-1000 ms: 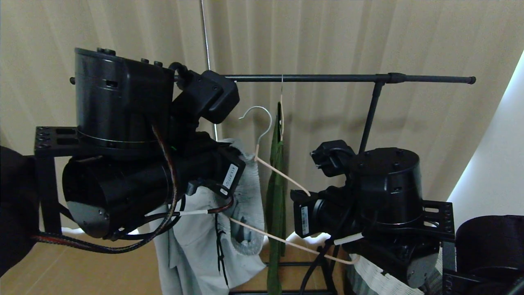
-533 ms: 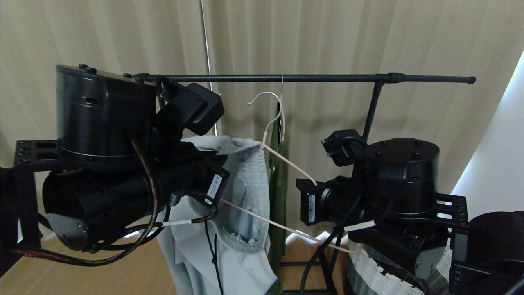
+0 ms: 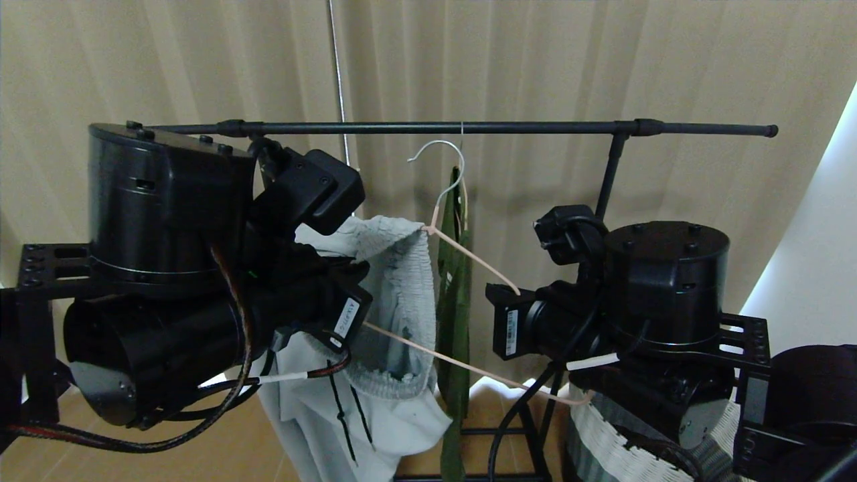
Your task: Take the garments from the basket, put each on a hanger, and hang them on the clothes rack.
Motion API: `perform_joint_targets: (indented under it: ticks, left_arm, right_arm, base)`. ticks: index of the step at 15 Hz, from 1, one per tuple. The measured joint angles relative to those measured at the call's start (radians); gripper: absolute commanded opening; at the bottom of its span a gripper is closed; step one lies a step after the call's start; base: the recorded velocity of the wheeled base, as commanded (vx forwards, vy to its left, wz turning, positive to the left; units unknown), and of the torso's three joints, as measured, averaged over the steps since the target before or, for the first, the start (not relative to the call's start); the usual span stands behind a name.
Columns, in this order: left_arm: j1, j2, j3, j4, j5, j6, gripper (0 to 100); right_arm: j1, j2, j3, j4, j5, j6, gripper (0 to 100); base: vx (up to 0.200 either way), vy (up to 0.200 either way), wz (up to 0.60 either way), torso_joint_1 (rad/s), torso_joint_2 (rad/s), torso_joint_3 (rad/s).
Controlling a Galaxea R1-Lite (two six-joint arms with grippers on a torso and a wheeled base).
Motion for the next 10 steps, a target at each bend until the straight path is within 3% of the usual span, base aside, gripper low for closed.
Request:
perform_joint_targets:
  ticks: [5,6,10]
  left_arm:
    - [0.0,-0.01,0.015,0.0,-0.004,-0.002,0]
    - [0.0,-0.011,0.017,0.0,-0.005,-0.003,100]
    - [-0.001,-0.014,0.02,-0.002,-0.028,-0.003,100]
  right_arm:
    - [0.0,-0.001,0.003,-0.001,0.007,0.001,0]
    - [0.0,-0.002,0.008,-0.016,0.013,0.001,0]
    - [0.0,-0.003,0.064,-0.157,0.043,-0.063,0]
  base:
    - [0.0,0.0,0.0,0.0,0.0,0.0]
    - [0.0,0.0,0.0,0.0,0.0,0.0]
    - [0.0,0.0,0.0,0.0,0.0,0.0]
